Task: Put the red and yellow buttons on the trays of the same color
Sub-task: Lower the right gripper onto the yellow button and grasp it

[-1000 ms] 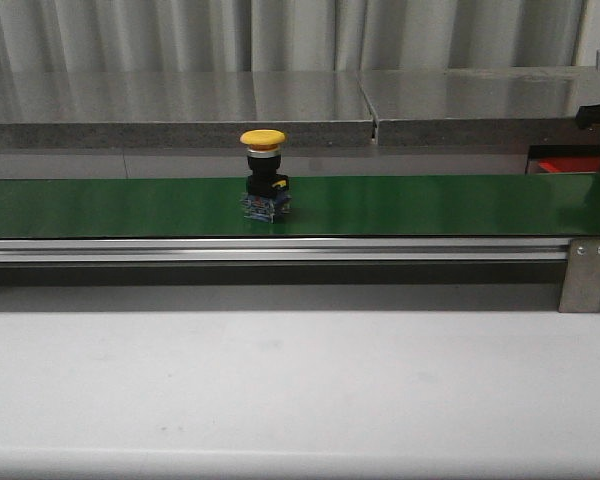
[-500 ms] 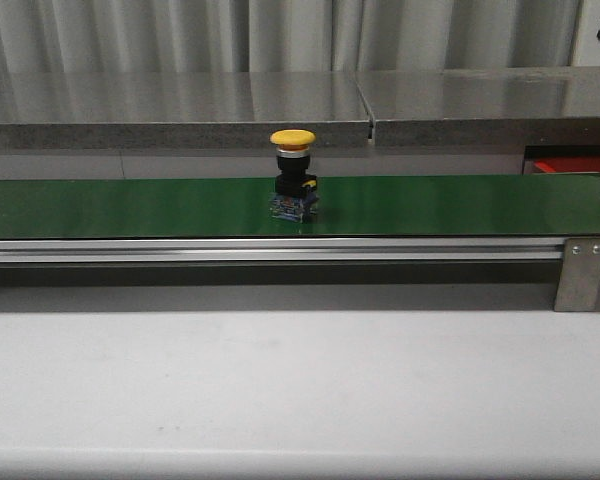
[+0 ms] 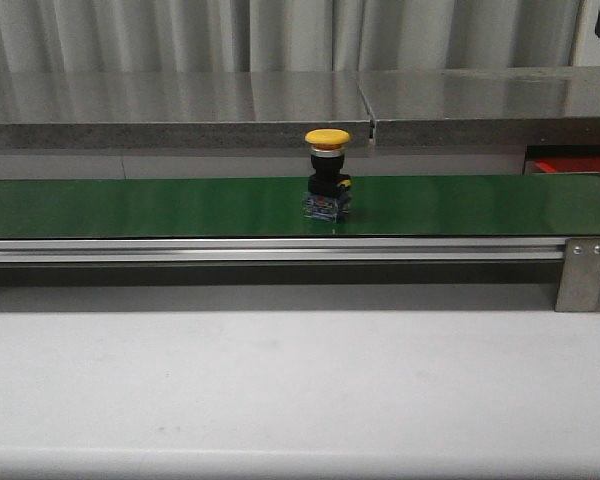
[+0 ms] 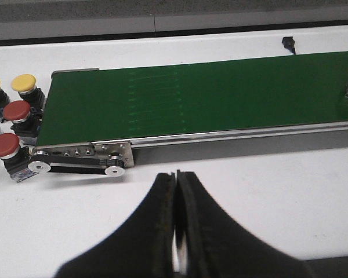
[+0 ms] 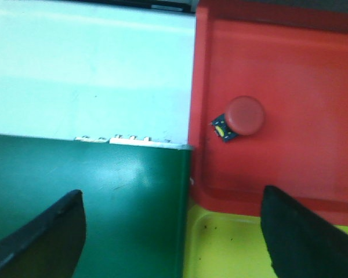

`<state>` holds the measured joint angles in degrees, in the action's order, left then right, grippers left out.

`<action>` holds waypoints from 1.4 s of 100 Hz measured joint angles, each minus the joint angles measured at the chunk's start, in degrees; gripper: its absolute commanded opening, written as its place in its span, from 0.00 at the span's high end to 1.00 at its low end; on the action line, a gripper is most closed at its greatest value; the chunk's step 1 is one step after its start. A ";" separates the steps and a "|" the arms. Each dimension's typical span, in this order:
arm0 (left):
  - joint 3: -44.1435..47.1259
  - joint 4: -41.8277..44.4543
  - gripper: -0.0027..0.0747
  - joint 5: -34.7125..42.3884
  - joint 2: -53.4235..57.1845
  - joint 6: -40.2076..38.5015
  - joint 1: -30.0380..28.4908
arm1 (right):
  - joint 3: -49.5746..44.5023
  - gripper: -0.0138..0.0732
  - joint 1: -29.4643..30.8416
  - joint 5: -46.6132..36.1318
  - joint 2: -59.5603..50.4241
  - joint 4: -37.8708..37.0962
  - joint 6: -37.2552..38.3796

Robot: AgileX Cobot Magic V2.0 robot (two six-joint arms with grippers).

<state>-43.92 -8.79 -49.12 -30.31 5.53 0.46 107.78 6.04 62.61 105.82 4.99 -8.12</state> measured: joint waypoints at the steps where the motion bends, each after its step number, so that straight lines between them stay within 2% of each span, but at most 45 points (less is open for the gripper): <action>1: 0.00 0.00 0.99 0.00 0.00 0.00 0.00 | -0.37 0.14 -0.41 0.15 -0.17 0.01 -0.01; 31: 0.00 0.00 0.99 0.00 0.00 0.00 0.00 | -2.01 0.14 -12.02 7.50 -2.21 -0.01 -5.26; 55: 0.00 0.00 0.99 0.00 0.00 0.00 0.00 | -2.01 0.14 -19.49 8.59 -1.65 0.58 -11.35; 85: 0.00 0.00 0.99 0.00 0.00 0.00 0.00 | -2.53 0.14 -22.62 8.59 3.47 4.41 -16.00; 111: 0.00 0.00 0.99 0.00 0.00 0.00 0.00 | -2.53 0.15 -22.79 8.49 7.30 6.47 -17.39; 120: 0.00 0.00 0.99 0.00 0.00 0.00 0.00 | -2.53 0.26 -22.79 8.39 8.47 6.24 -17.39; 140: 0.00 0.00 0.99 0.00 0.00 0.00 0.00 | -2.53 0.67 -22.79 8.39 9.51 5.04 -17.39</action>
<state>-43.92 -8.79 -49.12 -30.31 5.53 0.46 105.25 -16.75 71.00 115.33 10.03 -25.52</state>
